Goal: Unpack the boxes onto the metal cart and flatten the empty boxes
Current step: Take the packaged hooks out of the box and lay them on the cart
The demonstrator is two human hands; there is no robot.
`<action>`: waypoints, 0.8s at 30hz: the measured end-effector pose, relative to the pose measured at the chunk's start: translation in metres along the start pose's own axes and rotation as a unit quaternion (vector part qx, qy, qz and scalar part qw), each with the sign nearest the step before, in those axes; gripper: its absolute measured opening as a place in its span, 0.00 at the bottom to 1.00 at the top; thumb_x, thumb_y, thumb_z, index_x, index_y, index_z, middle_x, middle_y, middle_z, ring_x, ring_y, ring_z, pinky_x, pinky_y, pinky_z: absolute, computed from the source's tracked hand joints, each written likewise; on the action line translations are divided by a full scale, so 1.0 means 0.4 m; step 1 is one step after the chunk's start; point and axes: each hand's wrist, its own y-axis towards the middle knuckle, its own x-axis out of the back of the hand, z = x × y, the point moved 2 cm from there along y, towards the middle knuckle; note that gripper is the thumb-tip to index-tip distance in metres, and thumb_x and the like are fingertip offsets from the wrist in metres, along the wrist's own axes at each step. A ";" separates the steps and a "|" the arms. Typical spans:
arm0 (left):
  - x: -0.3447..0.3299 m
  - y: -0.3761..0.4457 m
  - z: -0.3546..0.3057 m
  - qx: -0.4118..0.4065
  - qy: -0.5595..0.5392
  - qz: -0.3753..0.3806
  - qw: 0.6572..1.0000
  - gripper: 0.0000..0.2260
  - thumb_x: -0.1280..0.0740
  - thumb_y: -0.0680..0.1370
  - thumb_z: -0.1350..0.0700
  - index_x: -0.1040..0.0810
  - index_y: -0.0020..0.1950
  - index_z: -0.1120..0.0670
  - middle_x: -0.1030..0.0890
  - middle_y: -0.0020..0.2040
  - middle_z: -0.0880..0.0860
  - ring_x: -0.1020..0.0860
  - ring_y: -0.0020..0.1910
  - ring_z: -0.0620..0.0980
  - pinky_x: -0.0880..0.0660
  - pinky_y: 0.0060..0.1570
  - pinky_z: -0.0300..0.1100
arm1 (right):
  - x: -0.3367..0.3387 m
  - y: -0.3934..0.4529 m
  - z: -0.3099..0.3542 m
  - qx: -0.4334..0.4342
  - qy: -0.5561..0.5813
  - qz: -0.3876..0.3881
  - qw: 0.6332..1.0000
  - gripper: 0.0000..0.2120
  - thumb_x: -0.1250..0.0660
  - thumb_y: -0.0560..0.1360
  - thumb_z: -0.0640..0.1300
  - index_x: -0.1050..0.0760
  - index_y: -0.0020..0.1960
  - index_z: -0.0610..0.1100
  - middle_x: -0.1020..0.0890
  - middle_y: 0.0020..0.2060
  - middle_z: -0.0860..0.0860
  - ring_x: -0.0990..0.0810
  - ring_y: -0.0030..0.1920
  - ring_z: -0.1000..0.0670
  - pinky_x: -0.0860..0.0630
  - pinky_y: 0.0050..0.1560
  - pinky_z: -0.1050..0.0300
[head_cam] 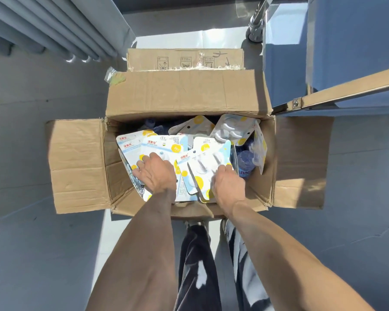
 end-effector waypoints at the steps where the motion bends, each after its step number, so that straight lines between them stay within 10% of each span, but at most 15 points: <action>1: 0.024 -0.009 0.004 -0.005 -0.003 0.002 1.000 0.09 0.39 0.79 0.55 0.23 0.55 0.56 0.22 0.53 0.57 0.27 0.56 0.57 0.37 0.56 0.52 | 0.018 -0.012 -0.007 -0.064 0.044 0.023 0.997 0.09 0.38 0.79 0.44 0.29 0.56 0.42 0.24 0.50 0.46 0.18 0.48 0.45 0.28 0.38 0.54; 13: 0.582 -0.455 -0.043 -0.134 -0.013 0.107 0.985 0.13 0.43 0.80 0.49 0.23 0.57 0.53 0.20 0.56 0.52 0.22 0.56 0.53 0.26 0.52 0.43 | 0.512 -0.462 -0.148 -0.240 0.198 0.072 0.948 0.15 0.38 0.76 0.45 0.25 0.62 0.46 0.19 0.57 0.49 0.19 0.58 0.48 0.24 0.54 0.57; 19: 0.881 -0.699 -0.250 -0.254 -0.002 0.102 0.962 0.17 0.42 0.78 0.47 0.23 0.60 0.55 0.19 0.59 0.54 0.22 0.60 0.54 0.28 0.55 0.42 | 0.788 -0.643 -0.379 -0.252 0.238 0.011 0.938 0.15 0.41 0.79 0.42 0.25 0.64 0.42 0.21 0.60 0.45 0.20 0.54 0.51 0.26 0.53 0.59; 24: 1.031 -0.908 -0.501 -0.380 0.001 0.058 0.923 0.15 0.42 0.79 0.48 0.22 0.56 0.55 0.18 0.57 0.56 0.21 0.58 0.57 0.27 0.53 0.44 | 0.977 -0.675 -0.609 -0.369 0.298 -0.107 0.874 0.17 0.41 0.75 0.59 0.20 0.51 0.50 0.16 0.55 0.48 0.17 0.55 0.48 0.20 0.52 0.56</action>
